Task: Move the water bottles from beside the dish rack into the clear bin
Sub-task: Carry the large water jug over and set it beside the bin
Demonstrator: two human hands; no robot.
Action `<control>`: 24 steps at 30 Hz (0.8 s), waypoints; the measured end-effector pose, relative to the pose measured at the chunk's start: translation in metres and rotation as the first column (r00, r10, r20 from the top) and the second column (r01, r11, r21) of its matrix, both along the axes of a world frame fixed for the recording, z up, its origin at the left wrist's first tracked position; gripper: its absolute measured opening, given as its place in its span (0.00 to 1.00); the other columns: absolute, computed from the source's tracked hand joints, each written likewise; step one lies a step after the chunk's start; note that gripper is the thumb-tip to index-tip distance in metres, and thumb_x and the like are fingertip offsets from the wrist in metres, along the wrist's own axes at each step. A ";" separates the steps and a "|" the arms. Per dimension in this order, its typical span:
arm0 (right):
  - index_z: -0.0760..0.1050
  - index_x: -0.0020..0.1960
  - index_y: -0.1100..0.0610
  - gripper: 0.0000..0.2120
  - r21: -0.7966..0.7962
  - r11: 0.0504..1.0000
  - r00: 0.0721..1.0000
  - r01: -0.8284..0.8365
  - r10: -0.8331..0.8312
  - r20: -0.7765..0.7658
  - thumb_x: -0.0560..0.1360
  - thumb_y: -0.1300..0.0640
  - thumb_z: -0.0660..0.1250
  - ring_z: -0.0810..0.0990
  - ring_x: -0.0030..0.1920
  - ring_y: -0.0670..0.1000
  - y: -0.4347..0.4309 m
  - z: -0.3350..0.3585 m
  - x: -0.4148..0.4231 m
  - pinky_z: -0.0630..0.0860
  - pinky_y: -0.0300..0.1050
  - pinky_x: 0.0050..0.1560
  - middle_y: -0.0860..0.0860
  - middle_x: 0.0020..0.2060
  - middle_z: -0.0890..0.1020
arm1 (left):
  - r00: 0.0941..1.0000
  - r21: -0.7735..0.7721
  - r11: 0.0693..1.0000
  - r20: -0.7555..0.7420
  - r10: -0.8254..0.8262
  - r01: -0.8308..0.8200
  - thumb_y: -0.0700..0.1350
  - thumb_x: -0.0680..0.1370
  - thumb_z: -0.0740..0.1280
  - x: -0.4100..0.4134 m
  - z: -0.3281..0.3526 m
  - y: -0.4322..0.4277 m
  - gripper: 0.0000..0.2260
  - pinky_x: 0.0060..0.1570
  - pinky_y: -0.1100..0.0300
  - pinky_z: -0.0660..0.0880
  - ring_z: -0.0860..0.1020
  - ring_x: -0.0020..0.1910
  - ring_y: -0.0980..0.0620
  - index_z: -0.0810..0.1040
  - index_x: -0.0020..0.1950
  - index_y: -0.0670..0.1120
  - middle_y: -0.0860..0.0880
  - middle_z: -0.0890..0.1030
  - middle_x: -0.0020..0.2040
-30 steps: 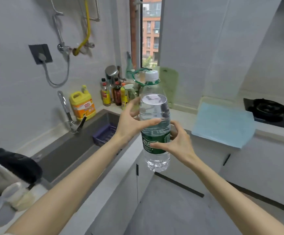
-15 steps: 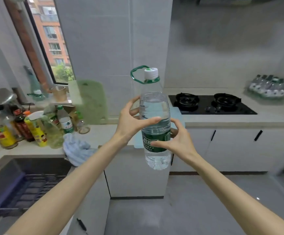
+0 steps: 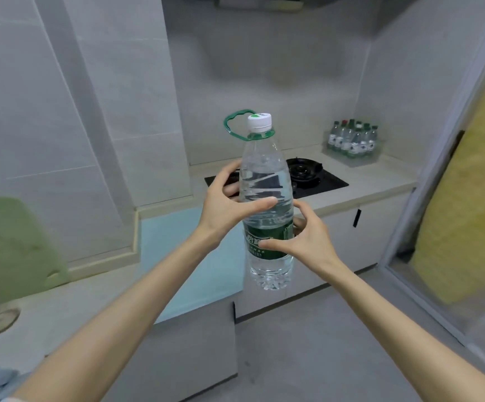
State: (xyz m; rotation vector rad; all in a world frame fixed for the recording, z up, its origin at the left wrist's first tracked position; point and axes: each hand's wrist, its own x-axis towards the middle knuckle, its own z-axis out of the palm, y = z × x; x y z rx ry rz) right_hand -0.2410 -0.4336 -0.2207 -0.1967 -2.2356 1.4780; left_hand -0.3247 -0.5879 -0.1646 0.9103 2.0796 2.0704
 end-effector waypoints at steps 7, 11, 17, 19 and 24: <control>0.68 0.61 0.40 0.40 0.025 0.998 0.999 0.050 -0.050 0.019 0.53 0.46 0.83 0.84 0.48 0.42 0.134 -0.005 -0.046 0.79 0.54 0.56 0.42 0.43 0.86 | 0.997 0.026 0.998 0.043 -0.061 0.060 0.43 0.60 0.82 -0.055 -0.007 0.137 0.33 0.49 0.53 0.80 0.83 0.51 0.51 0.72 0.57 0.64 0.50 0.84 0.53; 0.68 0.61 0.40 0.41 0.044 0.998 0.998 0.048 -0.049 0.032 0.53 0.45 0.84 0.83 0.50 0.42 0.217 -0.001 -0.075 0.78 0.53 0.58 0.42 0.45 0.86 | 0.996 0.044 0.997 0.066 -0.067 0.065 0.39 0.62 0.80 -0.081 -0.005 0.218 0.36 0.46 0.60 0.80 0.84 0.50 0.53 0.70 0.65 0.56 0.50 0.84 0.52; 0.69 0.61 0.40 0.41 0.029 0.998 0.998 0.058 -0.058 0.025 0.53 0.48 0.85 0.82 0.51 0.38 0.339 0.008 -0.116 0.78 0.50 0.59 0.40 0.46 0.85 | 0.993 0.047 0.996 0.083 -0.084 0.080 0.44 0.59 0.82 -0.128 0.000 0.341 0.40 0.55 0.49 0.79 0.83 0.52 0.50 0.69 0.67 0.55 0.47 0.84 0.55; 0.68 0.59 0.35 0.41 0.041 0.997 0.997 0.064 -0.065 0.035 0.52 0.46 0.84 0.82 0.52 0.39 0.371 0.009 -0.129 0.78 0.50 0.60 0.39 0.47 0.85 | 0.992 0.051 0.995 0.081 -0.094 0.090 0.44 0.59 0.82 -0.142 0.001 0.375 0.39 0.56 0.48 0.79 0.83 0.52 0.49 0.70 0.66 0.57 0.47 0.84 0.54; 0.67 0.57 0.32 0.41 0.026 0.996 0.995 0.089 -0.090 0.050 0.49 0.41 0.83 0.82 0.54 0.41 0.456 0.003 -0.165 0.77 0.52 0.60 0.41 0.49 0.85 | 0.985 0.040 0.990 0.097 -0.141 0.138 0.45 0.58 0.83 -0.181 -0.005 0.460 0.43 0.56 0.47 0.78 0.83 0.53 0.49 0.68 0.69 0.54 0.46 0.83 0.56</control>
